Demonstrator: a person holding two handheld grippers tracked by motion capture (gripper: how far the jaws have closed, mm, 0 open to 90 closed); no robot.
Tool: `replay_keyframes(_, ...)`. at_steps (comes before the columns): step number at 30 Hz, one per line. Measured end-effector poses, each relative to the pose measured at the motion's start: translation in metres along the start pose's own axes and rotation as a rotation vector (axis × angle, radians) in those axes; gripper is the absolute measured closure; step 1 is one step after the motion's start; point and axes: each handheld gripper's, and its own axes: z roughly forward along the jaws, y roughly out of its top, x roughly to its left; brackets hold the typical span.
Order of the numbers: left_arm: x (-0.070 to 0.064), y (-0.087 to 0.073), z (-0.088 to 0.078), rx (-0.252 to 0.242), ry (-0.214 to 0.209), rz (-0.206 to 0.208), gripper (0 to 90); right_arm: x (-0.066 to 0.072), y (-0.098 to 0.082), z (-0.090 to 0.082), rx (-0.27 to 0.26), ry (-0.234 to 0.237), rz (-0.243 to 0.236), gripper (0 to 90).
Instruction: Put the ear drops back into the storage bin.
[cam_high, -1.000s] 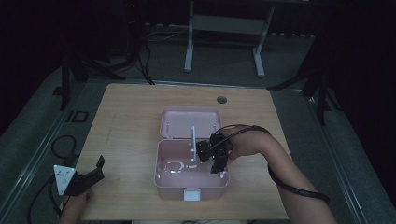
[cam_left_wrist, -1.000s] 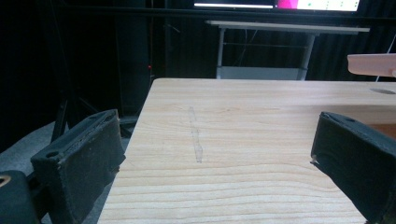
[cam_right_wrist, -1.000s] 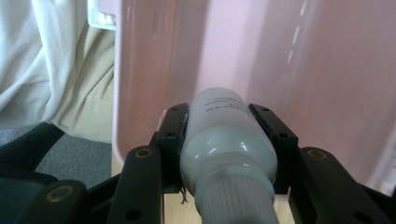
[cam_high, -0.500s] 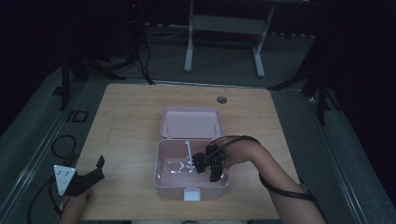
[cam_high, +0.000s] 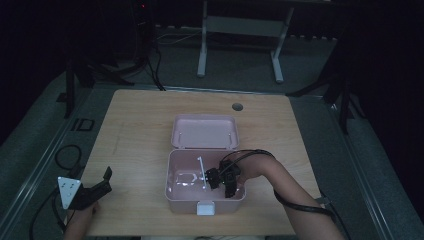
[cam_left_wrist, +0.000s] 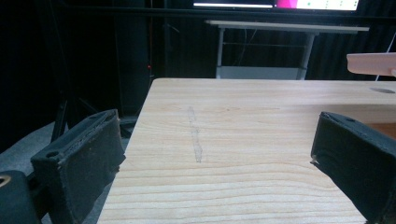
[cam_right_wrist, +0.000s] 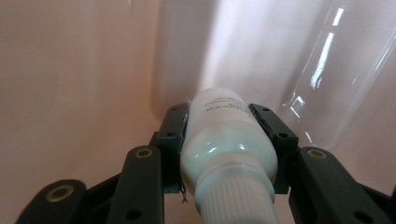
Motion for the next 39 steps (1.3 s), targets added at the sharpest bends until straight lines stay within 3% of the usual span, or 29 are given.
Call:
replay_keyframes(10, 0.0, 0.0, 0.0, 0.001, -0.001, 0.001, 2.4, -0.001, 0.003, 0.01, 0.02, -0.019, 0.006, 59.1)
replay_keyframes(24, 0.0, 0.0, 0.0, 0.001, -0.003, 0.001, 2.4, -0.002, 0.003, 0.009, 0.03, 0.003, 0.023, 57.6)
replay_keyframes(29, 0.0, 0.0, 0.0, 0.004, -0.001, 0.002, 2.3, 0.0, 0.0, -0.008, -0.016, -0.01, 0.027, 55.8)
replay_keyframes(30, 0.0, 0.0, 0.0, 0.004, -0.001, 0.002, 2.4, 0.002, -0.001, -0.018, -0.025, -0.026, 0.027, 54.5)
replay_keyframes(35, 0.0, 0.0, 0.0, 0.003, -0.001, 0.003, 2.4, 0.005, -0.006, -0.038, -0.059, -0.063, 0.031, 52.4)
replay_keyframes(39, 0.0, 0.0, 0.0, 0.004, 0.0, 0.001, 2.4, 0.01, -0.013, -0.058, -0.111, -0.088, 0.04, 45.5)
